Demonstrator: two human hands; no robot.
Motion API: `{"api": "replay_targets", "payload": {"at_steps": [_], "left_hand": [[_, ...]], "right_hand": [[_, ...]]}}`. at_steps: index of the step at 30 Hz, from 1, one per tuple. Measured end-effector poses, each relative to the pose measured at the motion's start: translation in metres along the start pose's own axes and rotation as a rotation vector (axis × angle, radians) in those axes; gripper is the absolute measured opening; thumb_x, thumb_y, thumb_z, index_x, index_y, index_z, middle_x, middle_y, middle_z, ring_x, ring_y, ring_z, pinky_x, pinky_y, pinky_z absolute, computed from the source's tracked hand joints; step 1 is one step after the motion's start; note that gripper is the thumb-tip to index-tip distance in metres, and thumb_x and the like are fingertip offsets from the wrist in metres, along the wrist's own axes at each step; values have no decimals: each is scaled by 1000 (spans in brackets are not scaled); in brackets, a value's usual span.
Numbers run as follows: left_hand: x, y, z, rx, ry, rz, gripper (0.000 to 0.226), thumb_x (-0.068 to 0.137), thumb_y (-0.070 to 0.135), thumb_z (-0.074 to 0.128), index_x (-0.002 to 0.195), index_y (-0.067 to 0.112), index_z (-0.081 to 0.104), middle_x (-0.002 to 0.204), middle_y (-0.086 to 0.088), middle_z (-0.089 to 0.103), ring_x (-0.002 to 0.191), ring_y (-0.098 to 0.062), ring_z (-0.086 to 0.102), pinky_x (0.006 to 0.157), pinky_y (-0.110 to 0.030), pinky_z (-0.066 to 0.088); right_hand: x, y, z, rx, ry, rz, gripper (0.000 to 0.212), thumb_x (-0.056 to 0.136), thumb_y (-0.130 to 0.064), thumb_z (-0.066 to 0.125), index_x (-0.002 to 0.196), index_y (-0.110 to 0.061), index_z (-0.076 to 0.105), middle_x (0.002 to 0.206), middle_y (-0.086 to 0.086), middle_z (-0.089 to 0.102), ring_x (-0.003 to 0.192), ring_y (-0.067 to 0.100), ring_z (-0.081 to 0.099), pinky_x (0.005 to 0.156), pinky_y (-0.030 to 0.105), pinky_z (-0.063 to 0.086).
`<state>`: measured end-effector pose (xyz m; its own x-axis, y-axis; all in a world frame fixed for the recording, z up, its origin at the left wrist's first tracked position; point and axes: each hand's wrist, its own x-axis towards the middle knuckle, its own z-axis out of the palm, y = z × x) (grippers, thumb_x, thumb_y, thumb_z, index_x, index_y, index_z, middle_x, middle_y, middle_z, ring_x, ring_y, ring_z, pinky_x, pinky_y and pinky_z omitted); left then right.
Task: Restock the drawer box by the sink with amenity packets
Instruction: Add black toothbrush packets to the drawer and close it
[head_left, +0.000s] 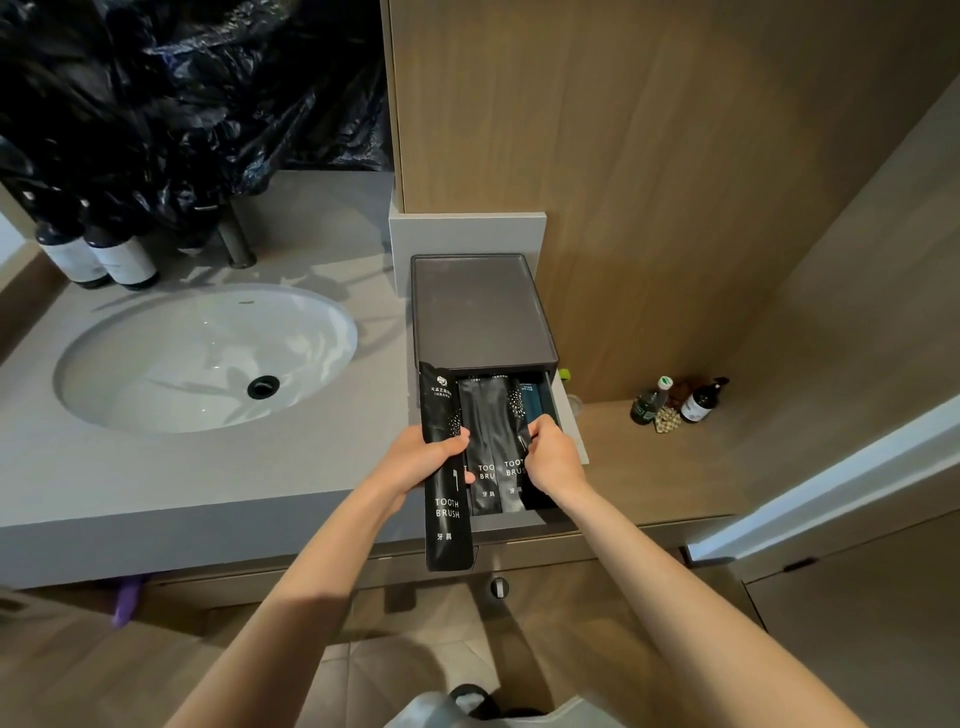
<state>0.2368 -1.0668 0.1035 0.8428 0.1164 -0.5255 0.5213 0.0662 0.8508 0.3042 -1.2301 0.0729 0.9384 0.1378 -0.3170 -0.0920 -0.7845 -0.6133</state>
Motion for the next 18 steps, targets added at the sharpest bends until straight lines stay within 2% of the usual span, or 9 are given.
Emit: {"api": "replay_targets", "payload": {"at_steps": [2,4,6,7,9,12,15,18], "left_hand": [[-1,-1,0,8,2,6,23,89,24,65,110,14,62,101,-11,72,81,-28,74,78,-37,59],[-3,-1,0,8,6,10,23,90,24,65,110,14,62,103,-11,72,81,-28,74,80,-38,59],[-6,-1,0,-8,19,19,25,90,23,64,112,12,62,106,-14,71,76,-25,74,73,-34,60],[-7,-1,-1,-20,29,26,25,90,22,64,113,11,62,106,-15,71,73,-23,74,69,-31,60],[-11,0,-2,-59,46,38,23,90,20,64,112,11,63,105,-14,72,71,-23,74,65,-28,60],[-16,-1,-7,-113,59,50,23,88,21,66,110,15,64,103,-11,73,78,-28,74,76,-37,60],[-22,-1,-12,-109,78,69,25,88,25,67,111,17,64,97,-10,75,79,-27,74,85,-43,57],[-27,-1,-16,-121,101,86,25,88,25,67,111,18,64,95,-9,75,80,-26,74,88,-44,55]], "right_hand": [[-1,0,2,-37,23,-24,31,86,14,41,109,-4,48,100,14,58,91,27,54,78,39,45],[-3,1,3,-83,50,-107,48,85,16,44,129,-4,42,117,15,55,106,30,55,89,39,46],[-5,1,2,-124,51,-227,68,83,17,47,144,-10,31,131,15,45,115,31,52,96,38,45],[-5,1,2,-148,37,-286,72,85,14,49,147,-13,27,139,14,40,121,30,48,101,37,43],[-5,2,0,-154,-26,-359,67,92,-4,54,150,-21,25,154,10,27,140,28,31,113,37,33],[-2,4,-2,-68,-211,-349,72,91,-30,60,150,-38,19,161,9,9,149,24,4,118,42,22],[4,5,-4,-154,-320,-323,77,90,-37,61,148,-50,11,160,13,-10,149,32,0,116,49,25],[8,4,-6,-222,-363,-316,76,93,-40,54,148,-50,3,159,16,-14,148,33,4,115,46,27]]}}
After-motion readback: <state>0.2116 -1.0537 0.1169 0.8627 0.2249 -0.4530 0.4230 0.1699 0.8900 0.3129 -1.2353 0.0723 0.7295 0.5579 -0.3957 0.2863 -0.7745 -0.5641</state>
